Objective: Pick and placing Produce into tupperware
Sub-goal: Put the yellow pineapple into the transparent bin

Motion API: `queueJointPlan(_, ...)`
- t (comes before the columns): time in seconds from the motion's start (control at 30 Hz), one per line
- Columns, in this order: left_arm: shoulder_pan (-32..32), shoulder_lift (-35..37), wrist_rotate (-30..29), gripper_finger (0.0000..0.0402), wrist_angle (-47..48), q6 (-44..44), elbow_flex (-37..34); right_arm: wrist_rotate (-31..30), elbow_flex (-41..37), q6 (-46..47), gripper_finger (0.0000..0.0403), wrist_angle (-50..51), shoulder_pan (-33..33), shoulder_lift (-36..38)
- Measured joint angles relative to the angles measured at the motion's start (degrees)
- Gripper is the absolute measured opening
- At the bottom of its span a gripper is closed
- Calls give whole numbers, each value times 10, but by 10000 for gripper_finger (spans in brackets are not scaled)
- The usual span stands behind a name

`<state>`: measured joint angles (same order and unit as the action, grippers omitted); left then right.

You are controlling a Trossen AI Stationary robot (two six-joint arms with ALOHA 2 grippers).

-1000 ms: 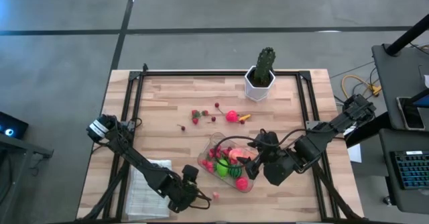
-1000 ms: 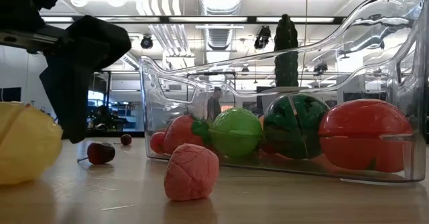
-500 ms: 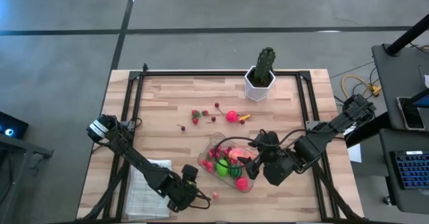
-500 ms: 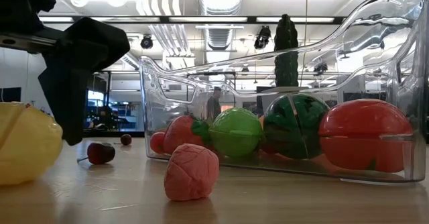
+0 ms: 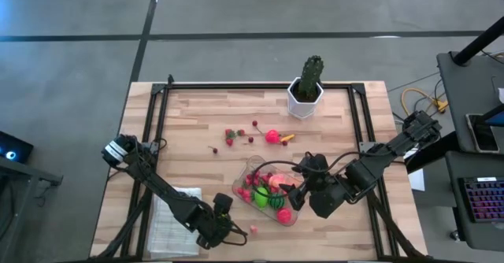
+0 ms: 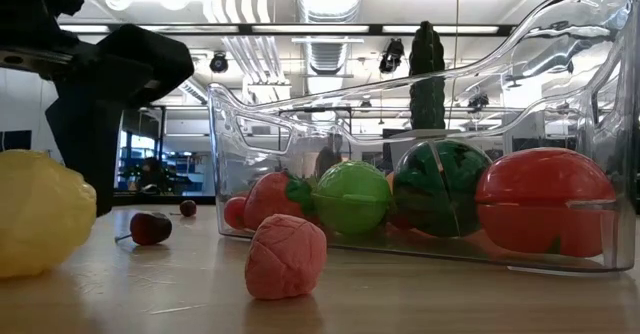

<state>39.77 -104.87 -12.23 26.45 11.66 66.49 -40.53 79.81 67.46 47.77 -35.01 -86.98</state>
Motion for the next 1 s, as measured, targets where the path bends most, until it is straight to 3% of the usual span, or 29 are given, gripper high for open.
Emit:
queueJointPlan(0.13, 0, 23, -7, 225, 7, -1, 15, 0, 0, 0, 357, 0, 0, 0)
queueJointPlan(0.27, 0, 64, -63, 225, 54, -20, 36, 0, 0, 0, 357, -1, 0, 0)
queueJointPlan(0.4, 0, 118, -171, 224, 69, -65, 59, 0, 0, 0, 357, 0, 0, 0)
queueJointPlan(0.53, -26, 158, -256, 224, 2, -100, 56, -4, 1, -3, 357, 0, 0, 0)
queueJointPlan(0.8, -125, 145, -223, 224, -54, -106, 49, -122, 34, -12, 357, 6, -11, 10)
queueJointPlan(0.9, -148, 136, -224, 224, -70, -96, 48, -137, 56, -16, 357, 33, -16, 15)
queueJointPlan(1.0, -169, 122, -226, 224, -70, -32, 45, -137, 71, -16, 357, 67, -20, 17)
